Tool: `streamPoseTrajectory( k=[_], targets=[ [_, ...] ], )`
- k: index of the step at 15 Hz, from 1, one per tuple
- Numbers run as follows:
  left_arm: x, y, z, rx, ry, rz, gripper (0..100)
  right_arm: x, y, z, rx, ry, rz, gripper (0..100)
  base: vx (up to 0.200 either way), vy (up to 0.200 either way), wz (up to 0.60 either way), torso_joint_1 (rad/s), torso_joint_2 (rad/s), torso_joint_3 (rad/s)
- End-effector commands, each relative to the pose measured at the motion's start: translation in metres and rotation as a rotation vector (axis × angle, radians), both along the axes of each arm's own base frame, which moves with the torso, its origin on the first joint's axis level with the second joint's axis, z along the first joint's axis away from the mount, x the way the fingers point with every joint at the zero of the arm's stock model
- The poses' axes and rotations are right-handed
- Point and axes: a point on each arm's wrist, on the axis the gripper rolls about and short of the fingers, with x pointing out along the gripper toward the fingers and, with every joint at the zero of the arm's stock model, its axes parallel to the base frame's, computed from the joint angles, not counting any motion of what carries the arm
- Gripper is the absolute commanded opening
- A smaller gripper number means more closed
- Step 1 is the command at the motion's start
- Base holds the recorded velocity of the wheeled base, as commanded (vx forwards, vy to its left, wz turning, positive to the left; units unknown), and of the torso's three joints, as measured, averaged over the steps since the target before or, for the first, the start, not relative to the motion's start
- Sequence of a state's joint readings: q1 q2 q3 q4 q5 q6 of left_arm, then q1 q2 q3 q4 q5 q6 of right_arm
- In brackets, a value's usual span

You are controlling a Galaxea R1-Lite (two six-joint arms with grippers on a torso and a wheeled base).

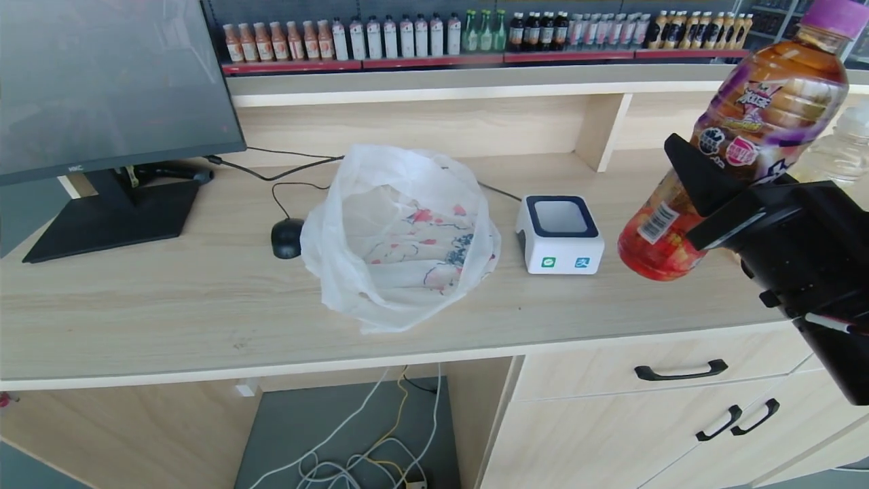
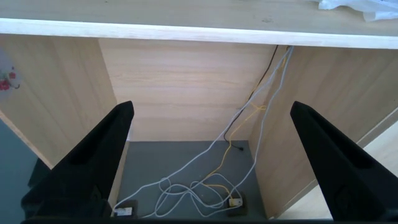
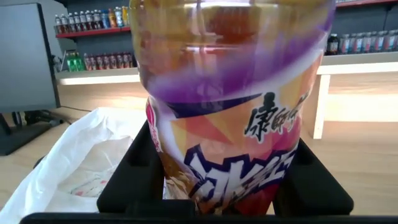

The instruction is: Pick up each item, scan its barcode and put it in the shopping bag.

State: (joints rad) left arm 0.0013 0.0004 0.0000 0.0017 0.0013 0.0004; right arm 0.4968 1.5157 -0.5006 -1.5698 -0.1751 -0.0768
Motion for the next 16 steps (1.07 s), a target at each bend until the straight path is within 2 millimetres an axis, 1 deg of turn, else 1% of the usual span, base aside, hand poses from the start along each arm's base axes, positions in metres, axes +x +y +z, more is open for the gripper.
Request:
streamPoseTrajectory(
  k=[1,7,16],
  targets=[
    [0.0,0.0,0.0,0.0,-0.001,0.001,100,0.0001,0.0005,0.0,0.001,0.0,0.001,0,0.0,0.2,0.0,-0.007,0.0,0.007],
    [0.0,0.0,0.0,0.001,-0.001,0.001,100,-0.0001,0.0017,-0.0025,-0.014,0.006,0.004,0,0.0,0.2,0.0,0.003,0.0,0.004],
    [0.0,0.0,0.0002,0.004,-0.002,-0.001,100,-0.0014,0.0054,-0.0054,-0.029,0.014,0.016,0,0.0,0.0,0.0,0.0,0.0,0.0]
  ],
)
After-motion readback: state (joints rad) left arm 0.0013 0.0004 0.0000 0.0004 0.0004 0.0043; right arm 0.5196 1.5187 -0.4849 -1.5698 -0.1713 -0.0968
